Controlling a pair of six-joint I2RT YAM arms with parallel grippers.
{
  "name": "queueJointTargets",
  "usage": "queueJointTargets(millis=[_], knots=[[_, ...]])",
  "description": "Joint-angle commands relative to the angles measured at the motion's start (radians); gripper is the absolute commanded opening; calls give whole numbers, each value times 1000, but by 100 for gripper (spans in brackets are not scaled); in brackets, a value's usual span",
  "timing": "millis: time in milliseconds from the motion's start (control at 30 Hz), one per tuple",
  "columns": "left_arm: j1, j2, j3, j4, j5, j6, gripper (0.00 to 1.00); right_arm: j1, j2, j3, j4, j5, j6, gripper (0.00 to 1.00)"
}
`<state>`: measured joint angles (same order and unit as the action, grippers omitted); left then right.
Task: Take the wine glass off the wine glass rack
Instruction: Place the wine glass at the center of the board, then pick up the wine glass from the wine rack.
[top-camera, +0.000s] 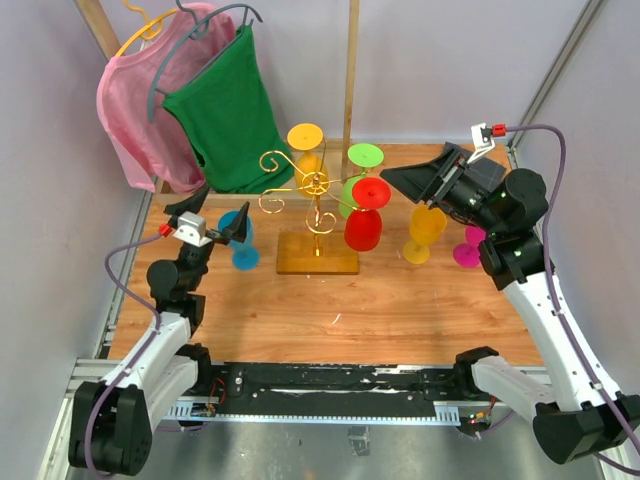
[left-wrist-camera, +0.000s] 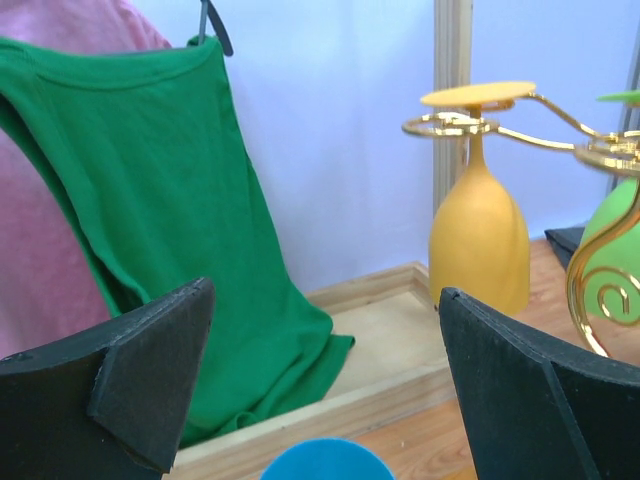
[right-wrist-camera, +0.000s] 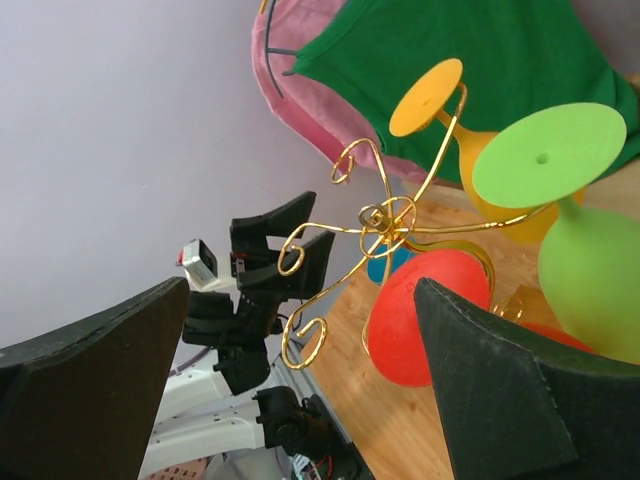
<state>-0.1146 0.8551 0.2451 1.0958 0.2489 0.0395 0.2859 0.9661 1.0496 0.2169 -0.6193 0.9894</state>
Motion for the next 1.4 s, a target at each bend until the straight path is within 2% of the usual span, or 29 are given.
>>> queueJointTargets(millis=[0,167,333,467,800,1000,1067,1367], knots=[[-5,-35,87,-141,5,-20,99,-21,26,106,-294,-14,-24,94],[-5,-69,157,-243,27,-11,99,-66,81,247,-550,-47,-37,87],[-5,-84,226,-323,52,-28,99,-117,97,265,-616,-81,0,78],[-6,-93,273,-351,69,-52,99,-131,117,248,-616,-110,25,69],[-5,-81,369,-408,120,-58,99,-133,173,231,-539,-211,65,68],[-6,-73,387,-428,130,-62,99,-134,187,231,-501,-247,85,51],[-5,-74,383,-431,131,-63,99,-133,190,231,-501,-258,85,48],[-5,-79,387,-439,140,-61,99,-133,180,191,-517,-271,80,48]])
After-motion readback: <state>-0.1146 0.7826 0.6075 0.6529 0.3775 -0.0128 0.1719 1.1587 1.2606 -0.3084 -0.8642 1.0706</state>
